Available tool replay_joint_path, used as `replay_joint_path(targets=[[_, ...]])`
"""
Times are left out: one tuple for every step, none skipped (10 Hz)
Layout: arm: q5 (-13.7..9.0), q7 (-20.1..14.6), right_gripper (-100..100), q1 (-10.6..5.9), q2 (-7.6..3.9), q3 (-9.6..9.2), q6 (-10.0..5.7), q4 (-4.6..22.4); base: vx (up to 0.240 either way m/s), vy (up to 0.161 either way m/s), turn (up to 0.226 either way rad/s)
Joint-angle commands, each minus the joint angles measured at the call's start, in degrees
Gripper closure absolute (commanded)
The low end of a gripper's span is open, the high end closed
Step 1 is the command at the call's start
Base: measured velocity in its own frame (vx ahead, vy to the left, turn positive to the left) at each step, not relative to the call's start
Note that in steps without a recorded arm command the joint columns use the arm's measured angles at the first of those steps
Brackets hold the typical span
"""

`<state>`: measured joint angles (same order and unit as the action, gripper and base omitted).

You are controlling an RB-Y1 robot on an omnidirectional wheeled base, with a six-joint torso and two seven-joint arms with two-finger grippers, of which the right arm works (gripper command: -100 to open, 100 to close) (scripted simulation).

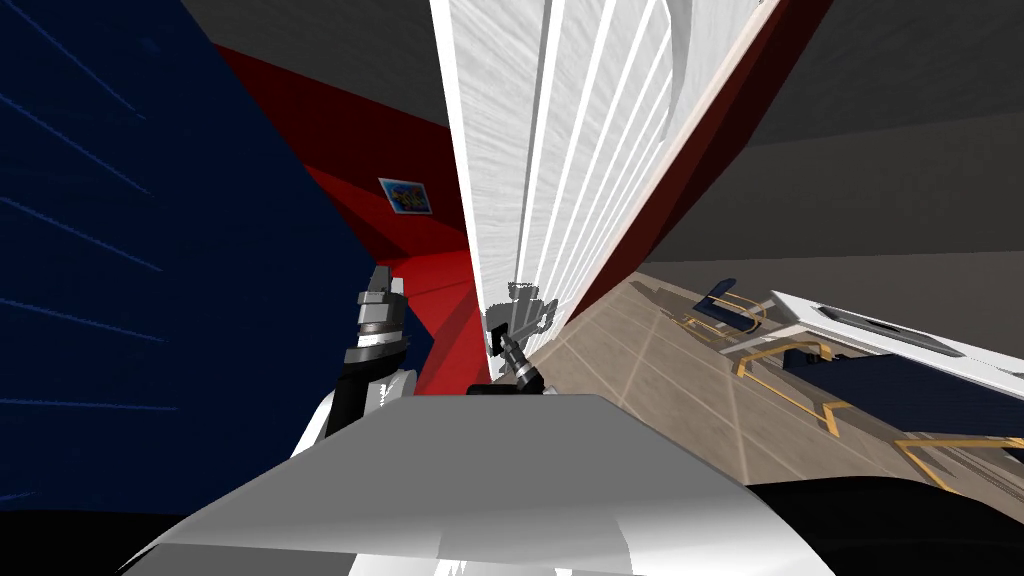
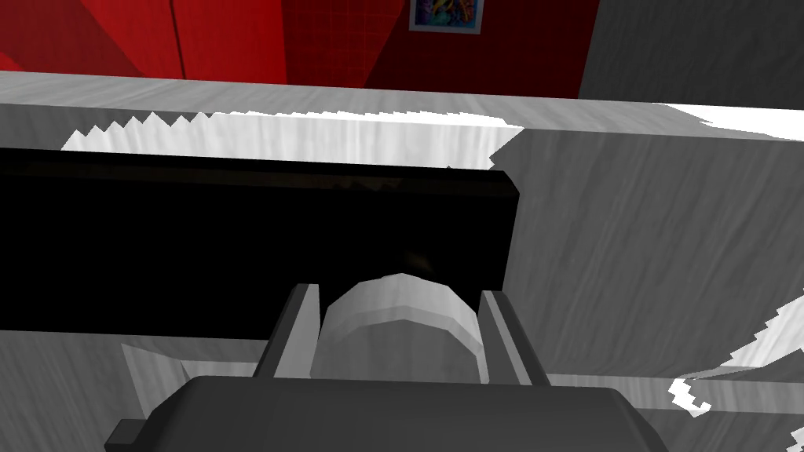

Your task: Push the door open

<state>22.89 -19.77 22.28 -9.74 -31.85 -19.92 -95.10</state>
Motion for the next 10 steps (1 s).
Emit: replay_joint_path(targets=[[0.0, 0.0, 100, 0.22, -0.14, 0.02, -0.12, 0.0, 0.000, 0.000, 0.000], [0.0, 0.0, 100, 0.22, -0.14, 0.02, -0.12, 0.0, 0.000, 0.000, 0.000], [-0.2, 0.3, 100, -0.28, 0.38, 0.82, 0.15, 0.4, 0.066, 0.088, -0.044], [-0.3, 0.4, 100, -0.37, 0.51, 1.10, 0.19, 0.5, 0.074, 0.117, -0.075], [-0.4, 0.7, 100, -0.59, 0.81, 1.71, 0.30, 0.7, 0.109, 0.146, -0.067], [-0.5, 0.8, 100, -0.72, 1.00, 2.09, 0.37, 0.9, 0.134, 0.131, -0.036], [-0.7, 1.1, 100, -1.00, 1.39, 2.86, 0.50, 1.2, 0.151, 0.152, -0.047], [-0.8, 1.3, 100, -1.16, 1.63, 3.31, 0.58, 1.4, 0.145, 0.145, -0.056], [-1.0, 1.7, 100, -1.48, 2.12, 4.22, 0.74, 1.8, 0.145, 0.156, -0.067], [-1.1, 1.8, 100, -1.66, 2.39, 4.72, 0.82, 2.0, 0.127, 0.151, -0.067]])
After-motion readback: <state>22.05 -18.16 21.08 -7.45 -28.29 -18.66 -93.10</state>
